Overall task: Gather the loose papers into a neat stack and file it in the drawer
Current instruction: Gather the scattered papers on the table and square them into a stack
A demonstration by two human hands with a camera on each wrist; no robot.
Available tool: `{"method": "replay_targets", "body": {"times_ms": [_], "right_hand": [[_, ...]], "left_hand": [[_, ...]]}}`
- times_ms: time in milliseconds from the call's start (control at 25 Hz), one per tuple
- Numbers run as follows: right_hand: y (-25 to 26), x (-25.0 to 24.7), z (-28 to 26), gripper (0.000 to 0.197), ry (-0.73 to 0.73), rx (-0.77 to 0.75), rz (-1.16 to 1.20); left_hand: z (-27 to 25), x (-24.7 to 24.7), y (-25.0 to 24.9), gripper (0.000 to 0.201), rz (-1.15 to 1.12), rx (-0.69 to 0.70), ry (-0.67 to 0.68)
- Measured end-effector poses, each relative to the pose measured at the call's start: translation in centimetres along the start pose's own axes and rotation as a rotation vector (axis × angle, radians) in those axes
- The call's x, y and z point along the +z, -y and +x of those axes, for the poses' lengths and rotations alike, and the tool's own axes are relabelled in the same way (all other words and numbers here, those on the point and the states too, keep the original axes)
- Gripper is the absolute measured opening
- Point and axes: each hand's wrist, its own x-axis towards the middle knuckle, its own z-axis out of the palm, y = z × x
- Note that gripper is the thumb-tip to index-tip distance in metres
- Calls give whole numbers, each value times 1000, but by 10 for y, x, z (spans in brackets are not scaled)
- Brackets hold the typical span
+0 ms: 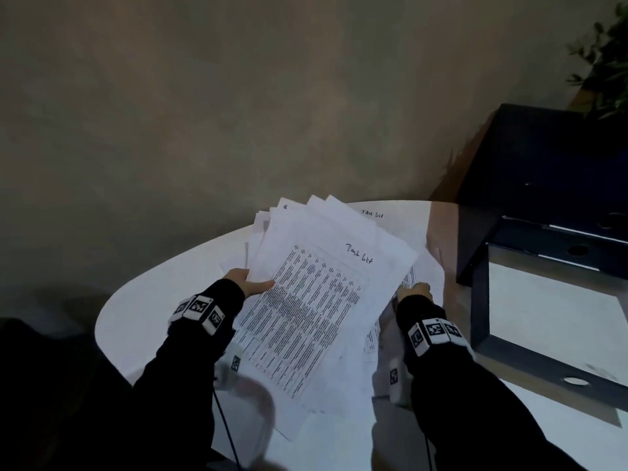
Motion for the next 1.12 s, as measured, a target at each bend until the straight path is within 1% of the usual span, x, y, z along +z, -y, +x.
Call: {"method": "replay_targets", "body": {"times_ms": [120,160,200,240,280,320,360,440,480,520,560,600,640,720,800,840,880,1040,1080,1120], "right_hand": [[4,11,7,42,212,-80,16],[7,15,5,33,258,-108,-8],[10,18,3,22,272,-133,-38],[13,23,3,18,259,-147,-46],[16,27,1,25,235,-150,-53],[22,28,-5,34,241,-146,-40],[27,29,-12,42,280,-158,11],[31,33,-24,60,328,-246,62],[33,31,-30,64,323,-314,88],[34,30,-33,64,307,-375,110],[35,28,-36,62,298,-436,142],[38,25,-40,60,301,-494,201],[38,19,-44,59,322,-536,294],[42,3,-52,54,371,-585,459],[42,-15,-57,40,410,-632,520],[41,-21,-57,35,421,-644,525],[42,-27,-57,33,422,-660,527],[46,-37,-52,35,403,-747,545],[50,-39,-53,33,396,-761,556],[52,-41,-55,29,384,-780,570]], "left_hand": [[6,2,3,54,-105,-29,-21],[5,4,1,55,-162,-49,-34],[8,6,1,56,-198,-62,-57],[9,8,-1,57,-221,-77,-89],[12,11,0,59,-218,-87,-119],[14,14,-1,60,-224,-97,-139],[14,17,-5,60,-241,-89,-147],[9,20,-11,58,-348,-66,-119],[7,20,-13,63,-399,-60,-116],[8,19,-13,75,-437,-65,-132],[13,17,-7,89,-473,-83,-176],[16,13,-3,97,-519,-93,-219],[17,10,1,95,-596,-79,-227],[-9,2,-5,75,-753,53,-222],[-37,-6,-15,50,-843,259,-164],[-46,-10,-19,41,-858,338,-152],[-55,-14,-24,34,-850,384,-151],[-81,-30,-47,22,-775,434,-156],[-89,-33,-54,24,-768,434,-184],[-99,-34,-62,32,-772,428,-232]]}}
